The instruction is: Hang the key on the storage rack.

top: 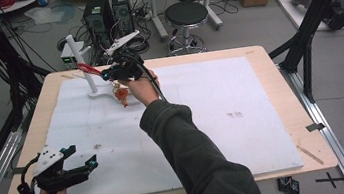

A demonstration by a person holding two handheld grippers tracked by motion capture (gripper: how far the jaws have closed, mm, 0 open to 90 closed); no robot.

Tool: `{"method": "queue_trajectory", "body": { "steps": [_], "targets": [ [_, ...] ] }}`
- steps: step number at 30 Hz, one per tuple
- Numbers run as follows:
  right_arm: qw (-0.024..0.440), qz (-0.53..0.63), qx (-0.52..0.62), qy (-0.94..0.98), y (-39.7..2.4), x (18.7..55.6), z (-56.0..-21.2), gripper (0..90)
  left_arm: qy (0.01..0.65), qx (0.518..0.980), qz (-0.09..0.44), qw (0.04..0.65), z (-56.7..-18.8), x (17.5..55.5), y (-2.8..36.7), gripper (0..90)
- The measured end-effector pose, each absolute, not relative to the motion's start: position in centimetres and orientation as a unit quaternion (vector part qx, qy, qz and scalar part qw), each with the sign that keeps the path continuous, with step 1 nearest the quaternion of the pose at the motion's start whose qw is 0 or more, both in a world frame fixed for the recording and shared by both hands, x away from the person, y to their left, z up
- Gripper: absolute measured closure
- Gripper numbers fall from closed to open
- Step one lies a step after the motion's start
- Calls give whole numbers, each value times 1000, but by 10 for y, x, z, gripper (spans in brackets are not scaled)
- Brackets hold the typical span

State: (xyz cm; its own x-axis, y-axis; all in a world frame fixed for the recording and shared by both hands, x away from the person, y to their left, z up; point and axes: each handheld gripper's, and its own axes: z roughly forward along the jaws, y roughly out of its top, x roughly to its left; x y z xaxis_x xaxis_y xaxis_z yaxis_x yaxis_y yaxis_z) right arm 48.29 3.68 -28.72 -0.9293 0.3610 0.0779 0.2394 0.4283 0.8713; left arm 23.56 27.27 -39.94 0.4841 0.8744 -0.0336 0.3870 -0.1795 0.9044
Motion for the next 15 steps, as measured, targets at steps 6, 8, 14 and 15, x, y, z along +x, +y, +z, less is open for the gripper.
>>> {"method": "queue_trajectory", "body": {
  "steps": [6, 8, 14, 15],
  "targets": [
    [68, 497, 184, 845, 47, 489, -288, 859, 435, 724, 260, 468, -399, 235, 273, 195],
    [74, 497, 182, 845, 52, 489, -286, 859, 436, 723, 260, 469, -399, 235, 273, 195],
    [75, 496, 187, 845, 58, 494, -290, 859, 438, 720, 259, 471, -399, 235, 274, 195],
    [75, 495, 187, 845, 60, 495, -292, 859, 438, 720, 260, 471, -399, 235, 274, 196]
  ]
}}
